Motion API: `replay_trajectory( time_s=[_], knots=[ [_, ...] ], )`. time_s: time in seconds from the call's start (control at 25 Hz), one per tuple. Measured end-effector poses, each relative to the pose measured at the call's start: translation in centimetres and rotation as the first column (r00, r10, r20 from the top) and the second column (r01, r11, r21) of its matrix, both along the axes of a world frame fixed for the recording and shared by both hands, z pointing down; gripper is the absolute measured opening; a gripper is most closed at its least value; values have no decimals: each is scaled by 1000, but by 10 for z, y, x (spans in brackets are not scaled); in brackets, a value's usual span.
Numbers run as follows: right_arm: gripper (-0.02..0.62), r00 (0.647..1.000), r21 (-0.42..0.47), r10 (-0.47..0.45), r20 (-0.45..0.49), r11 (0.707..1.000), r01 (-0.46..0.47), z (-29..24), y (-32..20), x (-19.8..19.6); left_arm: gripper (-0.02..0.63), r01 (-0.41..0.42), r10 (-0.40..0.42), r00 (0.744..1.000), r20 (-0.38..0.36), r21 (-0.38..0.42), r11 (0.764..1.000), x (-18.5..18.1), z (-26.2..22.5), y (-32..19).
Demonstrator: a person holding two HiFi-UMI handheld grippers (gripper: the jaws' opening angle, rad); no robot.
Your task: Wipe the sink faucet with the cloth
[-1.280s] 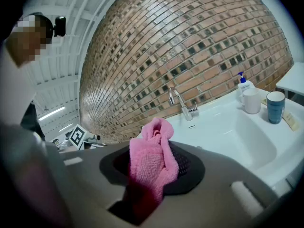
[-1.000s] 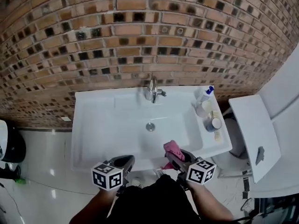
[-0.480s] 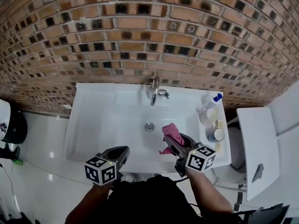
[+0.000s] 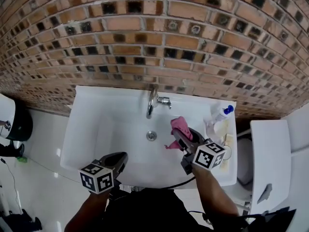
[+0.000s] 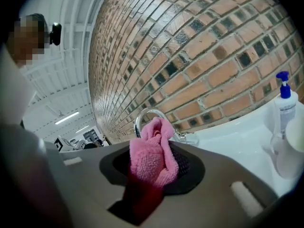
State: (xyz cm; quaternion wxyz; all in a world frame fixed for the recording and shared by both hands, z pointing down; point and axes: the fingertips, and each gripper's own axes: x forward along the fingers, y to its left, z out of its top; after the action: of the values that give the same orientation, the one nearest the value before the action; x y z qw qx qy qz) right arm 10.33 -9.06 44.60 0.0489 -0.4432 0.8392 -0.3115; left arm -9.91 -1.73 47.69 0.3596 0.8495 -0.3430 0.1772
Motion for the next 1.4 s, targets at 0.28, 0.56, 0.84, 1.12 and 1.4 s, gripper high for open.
replay_trajectory(
  time_s=[0.28, 0.56, 0.84, 1.12, 1.4],
  knots=[
    [137, 984, 18, -19, -175, 1000, 23, 33, -66, 43, 3, 40, -39, 999, 26, -27, 999, 29, 9, -13],
    [135, 945, -53, -112, -309, 993, 101, 95, -119, 41, 3, 84, -82, 996, 26, -68, 994, 54, 20, -23],
    [132, 933, -114, -175, -313, 983, 146, 126, -157, 32, 3, 123, -116, 991, 67, -116, 986, 59, 33, -24],
    [127, 896, -142, -227, -381, 972, 186, 146, -166, 26, 3, 144, -134, 988, 81, -132, 981, 63, 40, -35],
    [126, 831, -121, -247, -498, 969, 216, 152, -165, 23, 3, 135, -125, 989, 77, -147, 980, 72, 45, -36]
  ],
)
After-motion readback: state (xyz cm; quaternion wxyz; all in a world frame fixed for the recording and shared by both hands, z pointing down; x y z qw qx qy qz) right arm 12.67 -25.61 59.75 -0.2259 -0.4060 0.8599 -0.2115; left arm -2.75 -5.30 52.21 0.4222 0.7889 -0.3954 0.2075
